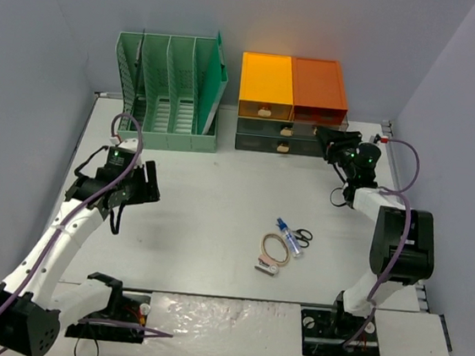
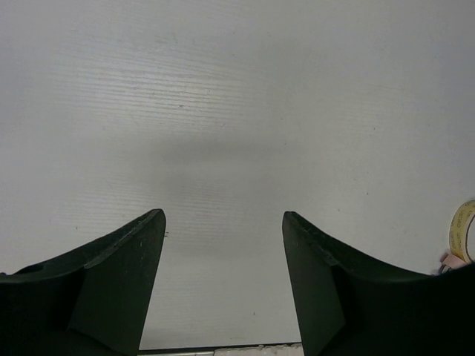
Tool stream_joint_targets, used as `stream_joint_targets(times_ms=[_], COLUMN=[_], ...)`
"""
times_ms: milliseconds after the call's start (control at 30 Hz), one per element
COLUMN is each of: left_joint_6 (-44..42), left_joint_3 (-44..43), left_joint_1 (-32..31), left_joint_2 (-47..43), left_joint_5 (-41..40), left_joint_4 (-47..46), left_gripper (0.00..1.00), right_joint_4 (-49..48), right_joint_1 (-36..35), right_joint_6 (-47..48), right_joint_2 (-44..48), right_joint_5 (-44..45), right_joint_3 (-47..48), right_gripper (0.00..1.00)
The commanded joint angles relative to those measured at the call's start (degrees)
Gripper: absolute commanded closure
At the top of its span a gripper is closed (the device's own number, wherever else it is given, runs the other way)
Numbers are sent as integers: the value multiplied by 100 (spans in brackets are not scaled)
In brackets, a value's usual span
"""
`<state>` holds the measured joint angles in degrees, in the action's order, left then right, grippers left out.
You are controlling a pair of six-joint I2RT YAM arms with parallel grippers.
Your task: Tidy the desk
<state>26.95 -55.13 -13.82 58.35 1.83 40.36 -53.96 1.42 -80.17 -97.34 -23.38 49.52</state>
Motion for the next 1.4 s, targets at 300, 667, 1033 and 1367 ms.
stream_joint_targets(times_ms=[300,667,1033,1367], left_joint_6=[-138,-163,-119,-129], left_joint_3=[-289,-279,-279,-252], left_joint_1=[-33,-33,-29,-33], left_joint_2=[19,-80,-131,-237], left_joint_5=[222,245,277,327], left_joint_4=[-289,-241,-192,-133], left_gripper=[39,39,38,35], right_joint_4=[2219,3442,4401,4851], right_joint_1=[-107,-362,-465,-882], right_joint_6=[1185,1594,1683,1966], right_joint_2=[1410,1298,1461,2207], right_joint_5=[294,756,1085,1273], right_joint_3=[-597,-131,-115,-346], right_gripper=[100,100,32,16])
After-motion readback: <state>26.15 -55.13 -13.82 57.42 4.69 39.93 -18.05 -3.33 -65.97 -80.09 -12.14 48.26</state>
